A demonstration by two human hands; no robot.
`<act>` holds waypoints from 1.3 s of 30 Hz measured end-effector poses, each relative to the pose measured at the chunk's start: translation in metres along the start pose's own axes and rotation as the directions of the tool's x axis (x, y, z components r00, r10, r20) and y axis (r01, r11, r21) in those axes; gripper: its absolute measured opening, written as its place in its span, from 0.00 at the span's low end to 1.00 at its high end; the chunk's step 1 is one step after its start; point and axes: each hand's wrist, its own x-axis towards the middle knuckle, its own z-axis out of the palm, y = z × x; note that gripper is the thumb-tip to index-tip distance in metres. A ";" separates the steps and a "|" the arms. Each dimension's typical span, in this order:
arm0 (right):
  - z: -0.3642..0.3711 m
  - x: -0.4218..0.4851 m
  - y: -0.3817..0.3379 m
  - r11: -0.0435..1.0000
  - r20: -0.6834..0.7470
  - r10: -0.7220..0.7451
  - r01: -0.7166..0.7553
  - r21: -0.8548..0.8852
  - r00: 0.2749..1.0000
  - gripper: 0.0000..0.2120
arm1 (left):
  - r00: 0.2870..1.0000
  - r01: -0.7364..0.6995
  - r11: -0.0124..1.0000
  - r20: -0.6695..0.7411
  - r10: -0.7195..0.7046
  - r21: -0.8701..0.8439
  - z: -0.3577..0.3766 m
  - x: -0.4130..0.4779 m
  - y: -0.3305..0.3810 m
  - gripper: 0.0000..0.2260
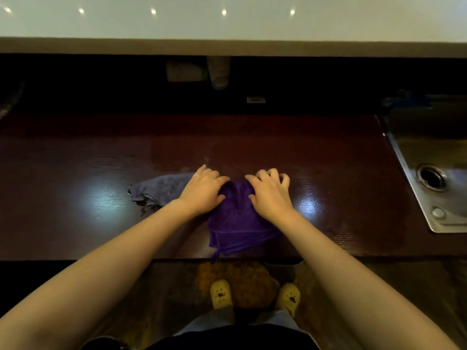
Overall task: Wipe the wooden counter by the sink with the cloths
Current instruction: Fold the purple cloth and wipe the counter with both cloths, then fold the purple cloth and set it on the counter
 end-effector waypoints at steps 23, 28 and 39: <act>-0.120 0.135 -0.042 0.782 -0.142 -0.030 0.112 0.613 0.989 0.10 | 0.884 0.063 0.823 -0.352 -0.309 -0.564 -0.128 0.020 -0.128 0.10; -0.064 0.139 -0.069 0.756 0.051 -0.074 0.023 0.654 0.996 0.11 | 0.890 0.241 0.760 -0.175 -0.421 -0.603 -0.080 -0.007 -0.159 0.09; -0.043 0.180 -0.082 0.801 0.081 0.115 -0.140 0.582 0.990 0.14 | 0.727 0.460 0.539 -0.049 -0.685 -0.706 -0.058 0.032 -0.172 0.15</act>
